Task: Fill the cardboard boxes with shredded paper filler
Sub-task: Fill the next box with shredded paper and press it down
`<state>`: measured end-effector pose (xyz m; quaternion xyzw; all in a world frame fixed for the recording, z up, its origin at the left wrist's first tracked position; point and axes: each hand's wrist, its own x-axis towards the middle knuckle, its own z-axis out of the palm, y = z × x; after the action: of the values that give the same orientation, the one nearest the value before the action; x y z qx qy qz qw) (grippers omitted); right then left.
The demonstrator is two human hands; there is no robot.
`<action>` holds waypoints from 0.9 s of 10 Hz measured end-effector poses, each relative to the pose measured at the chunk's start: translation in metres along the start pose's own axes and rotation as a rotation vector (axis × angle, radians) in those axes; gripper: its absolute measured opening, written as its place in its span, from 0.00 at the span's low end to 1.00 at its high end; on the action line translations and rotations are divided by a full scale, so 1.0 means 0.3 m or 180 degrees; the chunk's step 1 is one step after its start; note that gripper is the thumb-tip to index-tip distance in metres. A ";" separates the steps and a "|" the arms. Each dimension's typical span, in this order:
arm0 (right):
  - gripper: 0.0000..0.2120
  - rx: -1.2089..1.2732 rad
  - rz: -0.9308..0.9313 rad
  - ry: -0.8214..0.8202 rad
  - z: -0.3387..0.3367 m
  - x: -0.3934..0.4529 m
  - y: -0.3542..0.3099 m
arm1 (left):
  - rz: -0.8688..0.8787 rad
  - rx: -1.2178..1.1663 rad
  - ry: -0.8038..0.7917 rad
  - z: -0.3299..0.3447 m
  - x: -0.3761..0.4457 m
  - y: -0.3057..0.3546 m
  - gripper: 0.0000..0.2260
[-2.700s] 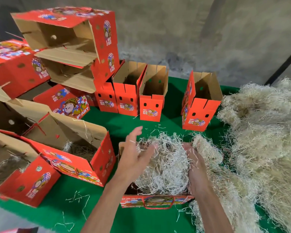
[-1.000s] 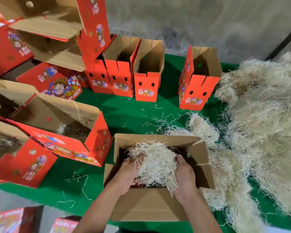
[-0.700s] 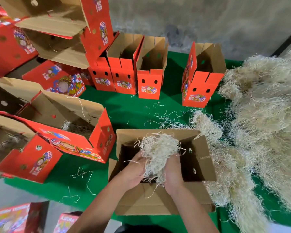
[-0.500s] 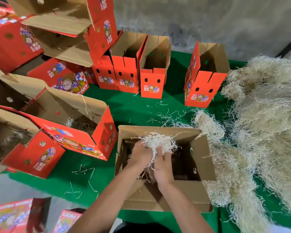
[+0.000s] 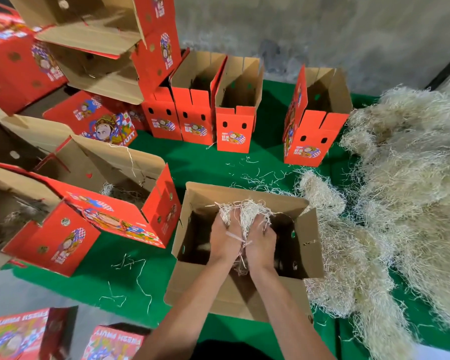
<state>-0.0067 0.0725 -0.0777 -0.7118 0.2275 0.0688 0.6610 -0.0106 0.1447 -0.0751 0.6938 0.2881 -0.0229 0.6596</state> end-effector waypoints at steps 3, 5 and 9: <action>0.15 0.0016 0.0515 0.0255 -0.101 0.156 -0.070 | -0.0766 0.0492 0.1602 -0.172 0.155 0.024 0.16; 0.24 -0.0573 0.0321 -0.0592 -0.022 0.081 -0.036 | -0.1304 -0.0762 -0.0058 -0.035 0.043 0.060 0.44; 0.47 -0.0635 0.0260 -0.0445 -0.084 0.099 -0.071 | -0.1810 -0.0949 -0.0294 -0.073 0.061 0.040 0.27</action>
<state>0.0233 0.0416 -0.0672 -0.7576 0.2016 0.1674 0.5979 0.0023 0.1724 -0.0690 0.4794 0.4404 -0.1952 0.7336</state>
